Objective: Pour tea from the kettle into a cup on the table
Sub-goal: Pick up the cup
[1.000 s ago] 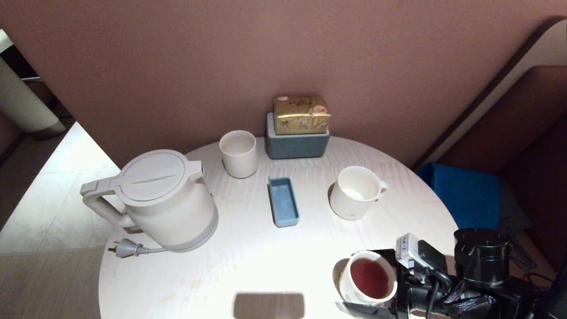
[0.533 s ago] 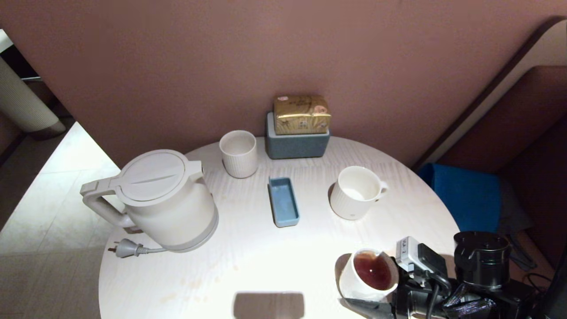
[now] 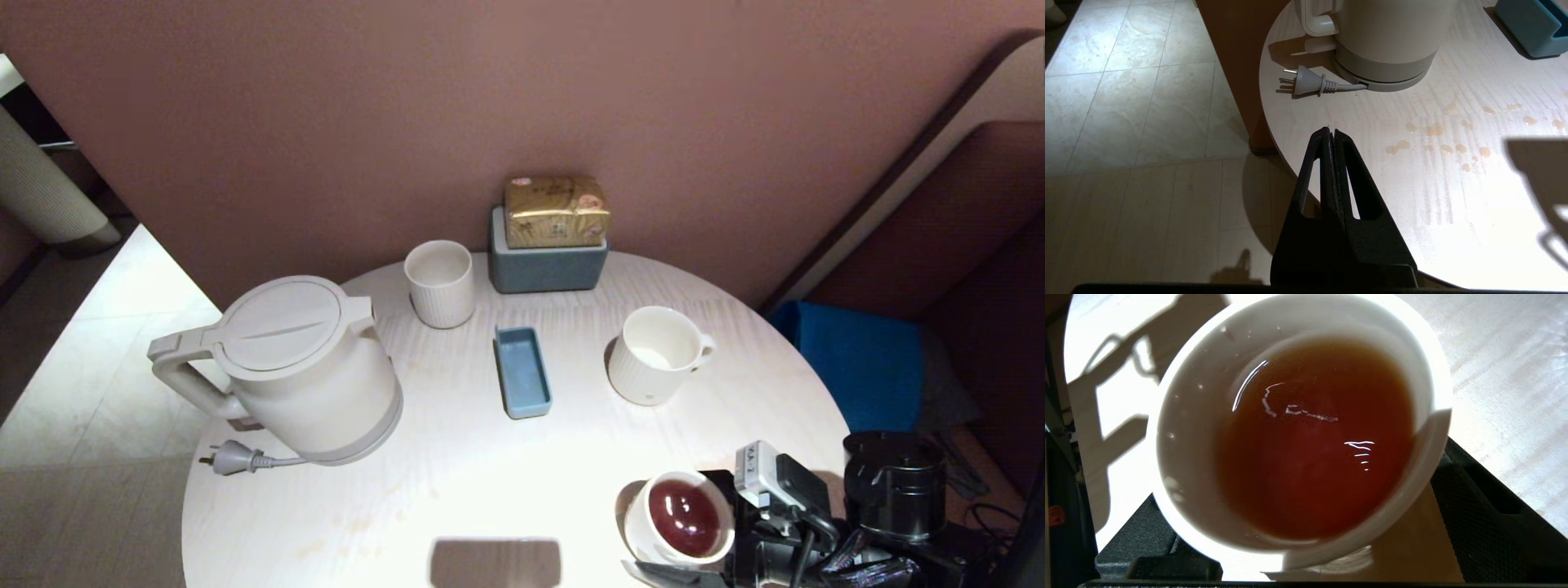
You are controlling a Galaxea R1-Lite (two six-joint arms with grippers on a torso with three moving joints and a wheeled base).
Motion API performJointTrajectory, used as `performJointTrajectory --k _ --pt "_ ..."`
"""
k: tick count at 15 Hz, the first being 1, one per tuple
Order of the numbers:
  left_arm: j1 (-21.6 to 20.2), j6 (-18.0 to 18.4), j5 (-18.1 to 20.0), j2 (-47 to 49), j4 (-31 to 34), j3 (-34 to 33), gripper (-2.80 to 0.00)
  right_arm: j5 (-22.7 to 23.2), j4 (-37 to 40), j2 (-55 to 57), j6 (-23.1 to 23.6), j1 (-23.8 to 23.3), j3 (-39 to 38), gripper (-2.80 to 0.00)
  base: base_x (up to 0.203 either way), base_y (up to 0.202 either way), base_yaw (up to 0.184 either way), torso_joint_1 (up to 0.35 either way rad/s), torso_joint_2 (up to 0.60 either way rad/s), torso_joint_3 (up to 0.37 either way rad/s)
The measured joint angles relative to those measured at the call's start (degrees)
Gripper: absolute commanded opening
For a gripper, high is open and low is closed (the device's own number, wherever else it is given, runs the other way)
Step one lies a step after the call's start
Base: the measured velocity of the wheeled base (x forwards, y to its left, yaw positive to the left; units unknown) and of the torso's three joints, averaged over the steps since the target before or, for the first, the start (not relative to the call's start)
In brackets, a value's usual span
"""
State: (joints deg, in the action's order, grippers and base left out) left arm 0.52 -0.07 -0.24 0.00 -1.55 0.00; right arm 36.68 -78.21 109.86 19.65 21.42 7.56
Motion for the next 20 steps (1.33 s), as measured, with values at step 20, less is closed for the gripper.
performJointTrajectory --k 20 --pt "0.0 0.02 0.02 0.0 0.01 0.0 -2.8 0.26 -8.96 3.34 -0.1 -0.21 -6.44 0.0 0.0 0.0 0.0 0.0 0.0 0.0"
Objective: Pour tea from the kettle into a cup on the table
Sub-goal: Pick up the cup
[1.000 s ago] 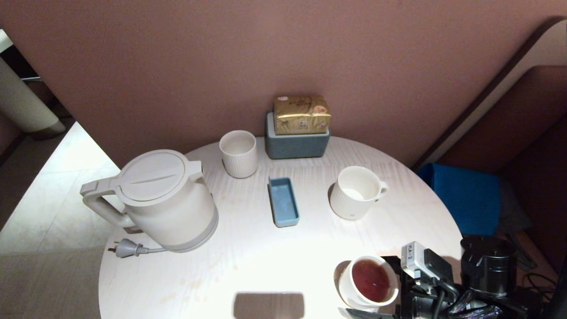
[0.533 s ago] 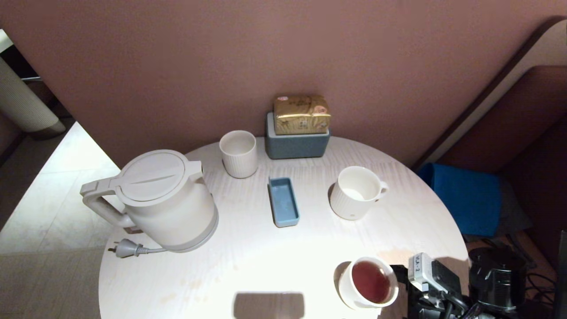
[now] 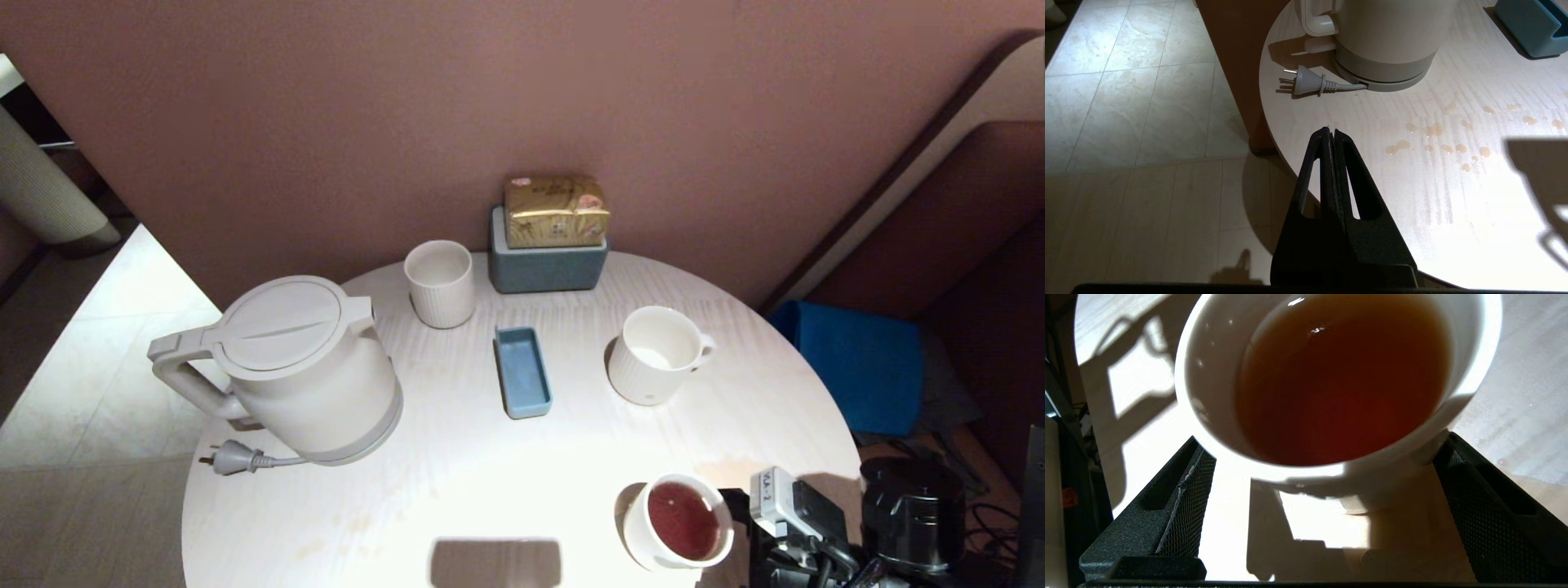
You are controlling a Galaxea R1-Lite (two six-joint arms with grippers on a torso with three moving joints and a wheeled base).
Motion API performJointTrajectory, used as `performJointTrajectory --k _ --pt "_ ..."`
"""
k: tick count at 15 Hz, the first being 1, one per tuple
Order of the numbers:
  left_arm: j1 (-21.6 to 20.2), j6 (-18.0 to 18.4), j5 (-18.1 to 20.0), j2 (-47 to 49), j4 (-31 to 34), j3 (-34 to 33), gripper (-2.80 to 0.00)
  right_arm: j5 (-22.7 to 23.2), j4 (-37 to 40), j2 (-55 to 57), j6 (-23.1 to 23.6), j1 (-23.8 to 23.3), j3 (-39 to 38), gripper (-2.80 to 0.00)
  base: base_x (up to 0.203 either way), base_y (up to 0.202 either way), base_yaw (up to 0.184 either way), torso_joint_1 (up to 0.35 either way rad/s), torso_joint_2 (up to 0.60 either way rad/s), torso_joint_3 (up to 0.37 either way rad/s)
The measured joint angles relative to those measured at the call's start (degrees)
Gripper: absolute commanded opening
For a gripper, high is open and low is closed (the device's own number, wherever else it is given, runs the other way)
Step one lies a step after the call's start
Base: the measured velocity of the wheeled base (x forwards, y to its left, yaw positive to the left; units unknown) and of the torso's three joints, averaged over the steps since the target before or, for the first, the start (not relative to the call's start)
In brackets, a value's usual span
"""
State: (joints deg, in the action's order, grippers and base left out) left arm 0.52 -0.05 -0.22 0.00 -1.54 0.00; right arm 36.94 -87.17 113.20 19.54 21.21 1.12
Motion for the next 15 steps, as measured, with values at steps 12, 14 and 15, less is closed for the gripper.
performJointTrajectory --k 12,14,15 --pt "0.0 -0.02 -0.01 0.0 -0.02 0.0 -2.8 -0.15 -0.01 -0.48 -0.06 -0.22 2.68 0.0 0.0 0.0 0.0 0.0 0.0 0.0" --pt "0.0 -0.02 -0.01 0.0 -0.02 0.0 -2.8 -0.17 -0.01 -0.67 -0.06 -0.29 2.68 0.0 0.0 0.0 0.0 0.0 0.0 0.0" --pt "0.0 -0.02 -0.02 0.0 0.0 0.0 -2.8 -0.17 -0.06 -0.72 -0.06 -0.29 2.67 0.0 0.0 0.0 0.0 0.0 0.0 0.0"
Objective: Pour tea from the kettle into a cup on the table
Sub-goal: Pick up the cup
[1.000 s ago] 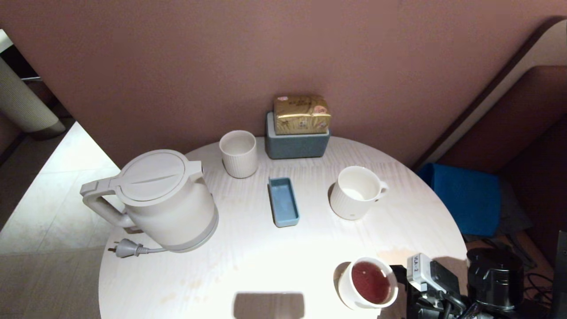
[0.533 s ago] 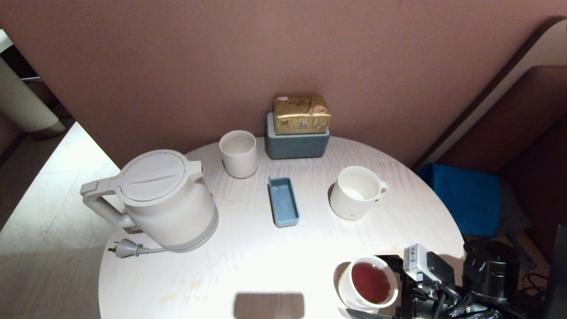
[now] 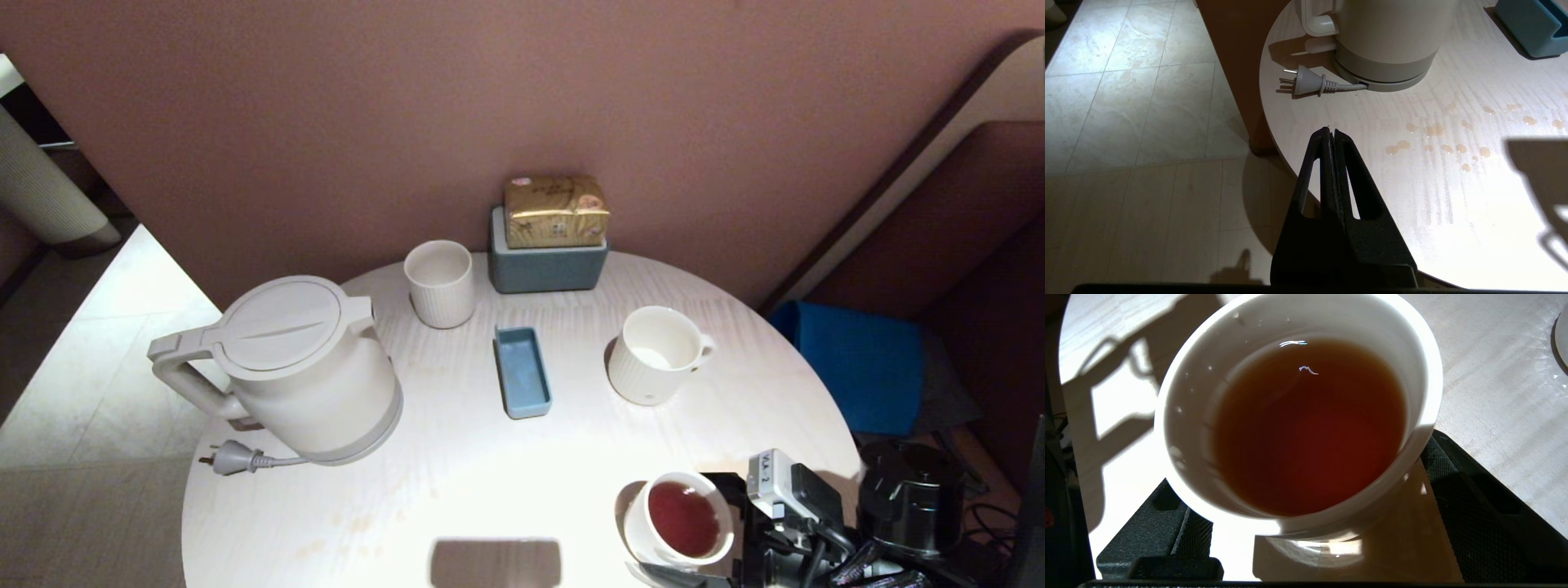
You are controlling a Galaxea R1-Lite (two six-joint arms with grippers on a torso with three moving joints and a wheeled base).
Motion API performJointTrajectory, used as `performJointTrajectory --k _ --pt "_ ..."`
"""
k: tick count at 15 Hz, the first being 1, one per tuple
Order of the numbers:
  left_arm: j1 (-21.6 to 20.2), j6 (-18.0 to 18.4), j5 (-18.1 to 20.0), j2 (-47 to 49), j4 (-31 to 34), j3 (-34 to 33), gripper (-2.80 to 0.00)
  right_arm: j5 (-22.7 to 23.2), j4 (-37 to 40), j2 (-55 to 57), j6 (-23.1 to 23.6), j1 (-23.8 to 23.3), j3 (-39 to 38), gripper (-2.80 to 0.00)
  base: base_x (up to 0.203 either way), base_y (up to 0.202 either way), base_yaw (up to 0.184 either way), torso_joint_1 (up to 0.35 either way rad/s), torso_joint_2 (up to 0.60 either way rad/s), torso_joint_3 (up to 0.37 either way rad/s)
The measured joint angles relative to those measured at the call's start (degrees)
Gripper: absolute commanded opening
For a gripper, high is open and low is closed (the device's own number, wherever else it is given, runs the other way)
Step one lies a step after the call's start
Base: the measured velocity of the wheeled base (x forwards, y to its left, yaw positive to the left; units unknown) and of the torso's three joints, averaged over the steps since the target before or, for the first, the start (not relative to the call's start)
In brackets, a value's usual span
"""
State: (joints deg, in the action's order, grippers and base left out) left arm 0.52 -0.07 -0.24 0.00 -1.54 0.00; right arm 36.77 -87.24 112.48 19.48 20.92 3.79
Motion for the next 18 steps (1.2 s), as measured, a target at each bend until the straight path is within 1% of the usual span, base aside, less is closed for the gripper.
performJointTrajectory --k 12,13,18 --pt "0.0 0.0 0.01 0.0 -0.02 0.0 -2.8 -0.09 0.05 -0.19 -0.27 -0.02 -0.02 0.0 0.0 0.0 0.0 0.0 0.0 0.0" --pt "0.0 0.01 0.01 0.0 -0.02 0.0 -2.8 -0.07 0.04 -0.22 -1.08 -0.02 0.12 -2.8 0.0 0.0 0.0 0.0 0.0 0.0" --pt "0.0 0.01 0.0 0.02 -0.02 0.0 -2.8 -0.13 -0.06 0.02 -1.35 0.01 0.52 -2.8 0.0 0.0 0.0 0.0 0.0 0.0"
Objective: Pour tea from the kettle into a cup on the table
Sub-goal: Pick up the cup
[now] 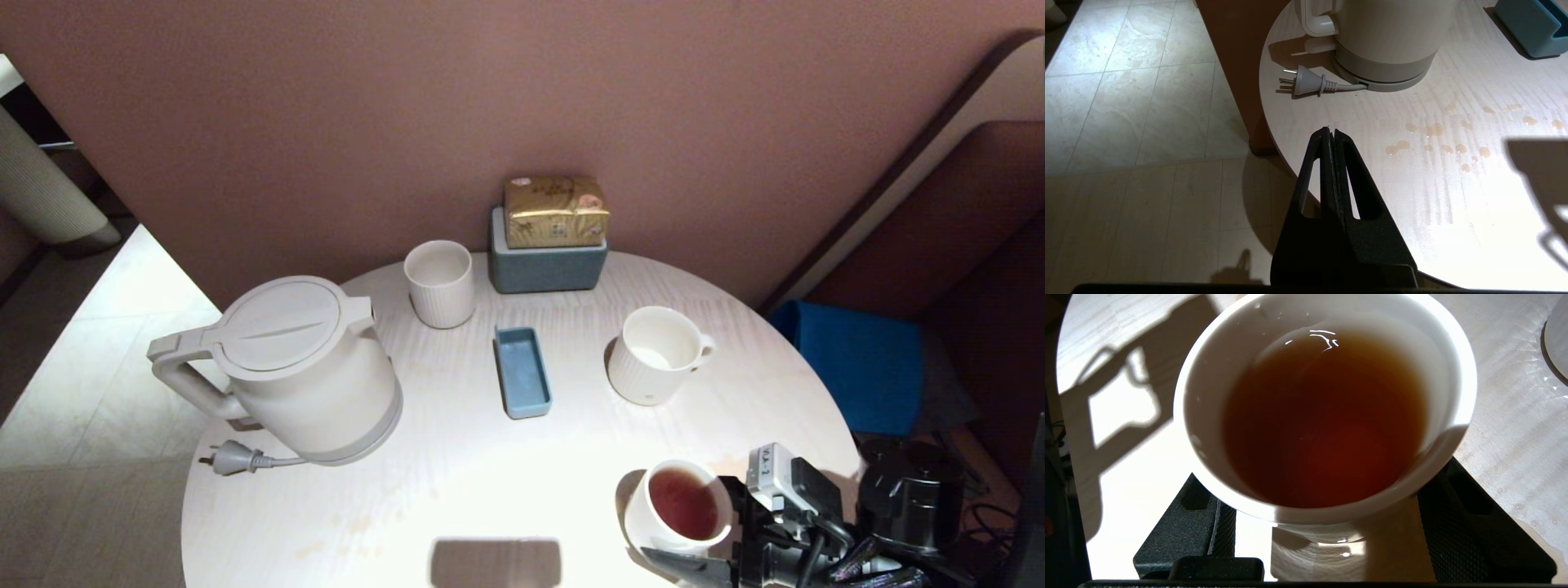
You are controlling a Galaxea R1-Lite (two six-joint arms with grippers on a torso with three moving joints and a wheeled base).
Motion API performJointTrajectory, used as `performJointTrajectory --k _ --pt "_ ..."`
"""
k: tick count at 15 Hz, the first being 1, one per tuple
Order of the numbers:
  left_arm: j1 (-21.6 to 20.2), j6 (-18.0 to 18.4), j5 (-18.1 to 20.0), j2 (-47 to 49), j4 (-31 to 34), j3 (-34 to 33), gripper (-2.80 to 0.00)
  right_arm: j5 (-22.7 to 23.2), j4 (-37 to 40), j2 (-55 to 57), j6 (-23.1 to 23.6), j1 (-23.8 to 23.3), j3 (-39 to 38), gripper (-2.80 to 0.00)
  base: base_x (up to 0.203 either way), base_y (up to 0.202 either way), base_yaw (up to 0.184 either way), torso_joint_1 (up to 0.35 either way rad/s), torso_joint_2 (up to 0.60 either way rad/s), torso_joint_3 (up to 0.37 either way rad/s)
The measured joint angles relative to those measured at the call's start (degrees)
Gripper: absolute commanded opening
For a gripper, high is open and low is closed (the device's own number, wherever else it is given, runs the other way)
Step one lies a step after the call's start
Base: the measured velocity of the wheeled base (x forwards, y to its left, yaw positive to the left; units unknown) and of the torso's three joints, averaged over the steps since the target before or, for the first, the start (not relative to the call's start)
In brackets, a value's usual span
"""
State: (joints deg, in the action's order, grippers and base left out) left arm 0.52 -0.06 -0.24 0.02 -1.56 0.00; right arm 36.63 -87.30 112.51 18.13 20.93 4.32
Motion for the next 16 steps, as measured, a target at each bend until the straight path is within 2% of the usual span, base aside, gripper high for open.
performJointTrajectory --k 16 --pt "0.0 -0.01 0.01 0.0 0.01 0.0 -2.8 -0.04 0.2 -2.32 0.28 0.06 -1.26 -2.8 0.0 0.0 0.0 0.0 0.0 0.0"
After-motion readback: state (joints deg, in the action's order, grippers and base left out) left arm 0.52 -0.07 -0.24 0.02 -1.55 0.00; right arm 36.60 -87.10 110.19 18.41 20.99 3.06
